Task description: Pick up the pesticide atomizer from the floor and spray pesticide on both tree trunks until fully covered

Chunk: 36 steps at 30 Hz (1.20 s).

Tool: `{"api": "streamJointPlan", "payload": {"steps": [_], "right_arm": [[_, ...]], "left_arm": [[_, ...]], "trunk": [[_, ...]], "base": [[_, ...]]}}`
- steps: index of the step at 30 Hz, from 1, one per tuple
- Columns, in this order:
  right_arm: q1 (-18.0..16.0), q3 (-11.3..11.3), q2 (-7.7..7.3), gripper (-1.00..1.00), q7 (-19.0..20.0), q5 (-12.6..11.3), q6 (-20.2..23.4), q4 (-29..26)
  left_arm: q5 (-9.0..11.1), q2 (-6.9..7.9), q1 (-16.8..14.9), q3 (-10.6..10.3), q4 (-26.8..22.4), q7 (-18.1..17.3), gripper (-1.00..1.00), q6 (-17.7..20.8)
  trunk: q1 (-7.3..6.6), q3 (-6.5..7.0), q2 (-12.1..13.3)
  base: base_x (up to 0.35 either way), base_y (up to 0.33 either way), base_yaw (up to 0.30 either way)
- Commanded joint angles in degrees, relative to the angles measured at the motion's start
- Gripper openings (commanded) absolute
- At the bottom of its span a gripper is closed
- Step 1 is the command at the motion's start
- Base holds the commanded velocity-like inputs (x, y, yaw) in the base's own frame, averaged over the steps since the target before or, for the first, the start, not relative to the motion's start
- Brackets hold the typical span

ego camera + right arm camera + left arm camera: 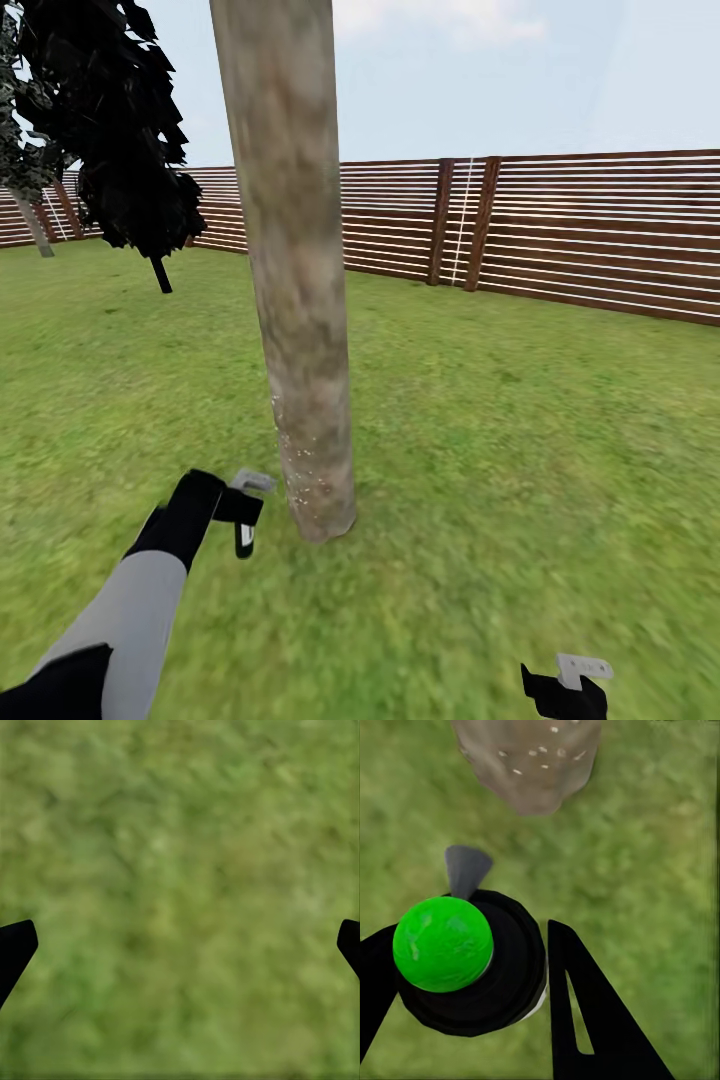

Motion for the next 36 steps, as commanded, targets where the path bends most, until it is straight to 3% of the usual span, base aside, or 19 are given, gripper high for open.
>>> {"api": "streamJointPlan", "payload": {"steps": [1, 5, 7, 8, 9, 16, 20, 36], "right_arm": [[0.01, 0.01, 0.00, 1.00, 0.00, 0.00, 0.00, -0.02], [-0.01, 0.01, 0.00, 1.00, 0.00, 0.02, 0.00, -0.02], [0.00, 0.01, 0.00, 1.00, 0.00, 0.03, 0.00, -0.01], [-0.01, 0.01, 0.00, 1.00, 0.00, 0.06, 0.00, -0.02], [0.01, 0.01, 0.11, 1.00, 0.00, 0.10, 0.00, -0.02], [0.00, 0.01, 0.45, 1.00, 0.00, 0.28, -0.08, -0.07], [-0.01, 0.01, 0.52, 1.00, 0.06, 0.26, 0.00, -0.07], [0.00, 0.01, 0.79, 1.00, 0.00, 0.18, 0.00, -0.07]], "left_arm": [[0.02, -0.08, 0.09, 0.23, 0.00, 0.00, -1.00, -0.02], [0.08, 0.06, 1.16, 1.06, -1.66, 0.14, -1.00, -0.05], [1.02, 0.04, 1.22, 5.79, -2.11, 1.10, -1.00, -0.14], [1.36, 0.04, 1.23, 8.96, -2.20, 2.72, -1.00, -0.17], [1.48, -0.16, 1.45, 12.38, -1.55, 6.16, -1.00, -2.61], [1.68, -0.88, 2.46, 12.88, 3.71, 9.27, -1.00, -7.63], [1.76, -0.86, 2.47, 12.93, 4.73, 12.34, -1.00, -8.26], [1.85, -1.03, 2.47, 12.94, 6.50, 12.84, -1.00, -8.30]], "trunk": [[0.00, 0.00, 0.00], [0.00, 0.00, 0.00], [0.00, 0.00, 0.00], [0.00, 0.00, 0.00], [0.00, 0.00, 0.00], [0.00, 0.00, 0.00], [0.00, 0.00, 0.00], [0.00, 0.00, 0.00]], "base": [[0.000, 0.000, 0.000], [0.000, 0.000, 0.000], [0.000, 0.000, 0.000], [0.000, 0.000, 0.000], [-0.036, -0.164, 0.000], [-0.051, -0.256, 0.000], [-0.002, -0.265, 0.000], [0.000, -0.271, 0.086]]}}
